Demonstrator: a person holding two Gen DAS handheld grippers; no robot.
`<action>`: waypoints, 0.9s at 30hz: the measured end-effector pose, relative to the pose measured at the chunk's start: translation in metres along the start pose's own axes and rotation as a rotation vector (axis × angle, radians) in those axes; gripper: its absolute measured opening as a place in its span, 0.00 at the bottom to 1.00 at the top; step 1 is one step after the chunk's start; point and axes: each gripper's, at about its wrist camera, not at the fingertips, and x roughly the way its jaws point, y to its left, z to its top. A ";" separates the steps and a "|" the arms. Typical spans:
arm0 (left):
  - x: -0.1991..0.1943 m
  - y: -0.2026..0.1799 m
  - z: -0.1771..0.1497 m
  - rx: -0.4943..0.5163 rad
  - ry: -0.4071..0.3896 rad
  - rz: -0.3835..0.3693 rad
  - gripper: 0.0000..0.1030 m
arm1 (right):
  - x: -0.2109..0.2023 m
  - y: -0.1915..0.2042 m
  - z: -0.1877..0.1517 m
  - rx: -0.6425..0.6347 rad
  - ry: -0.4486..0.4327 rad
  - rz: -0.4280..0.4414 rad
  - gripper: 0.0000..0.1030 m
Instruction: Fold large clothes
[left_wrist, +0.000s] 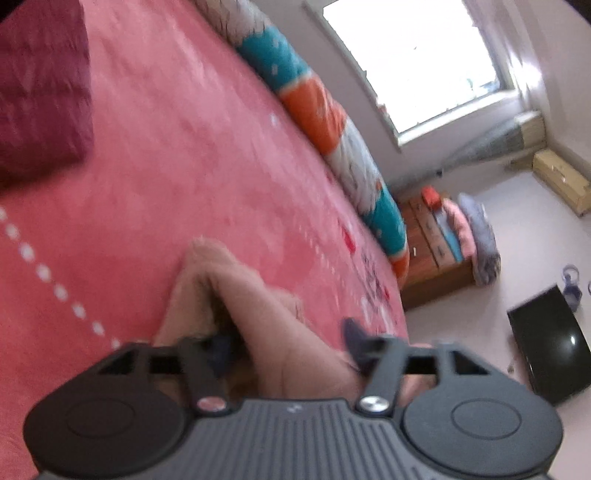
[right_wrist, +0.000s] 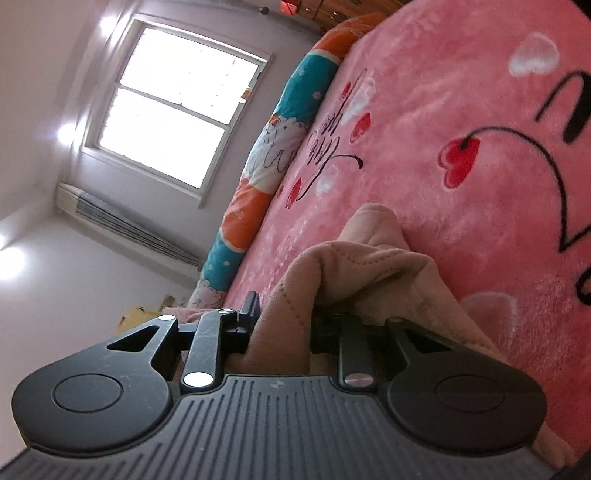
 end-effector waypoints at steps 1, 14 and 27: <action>-0.004 -0.004 0.004 0.012 -0.035 0.003 0.79 | -0.010 0.003 -0.002 0.006 -0.001 0.010 0.35; -0.026 -0.037 -0.021 0.321 -0.015 0.069 0.79 | -0.048 0.046 -0.002 -0.111 -0.144 0.093 1.00; 0.054 -0.044 -0.073 0.830 -0.083 0.353 0.71 | 0.021 0.114 -0.122 -0.898 0.185 -0.227 1.00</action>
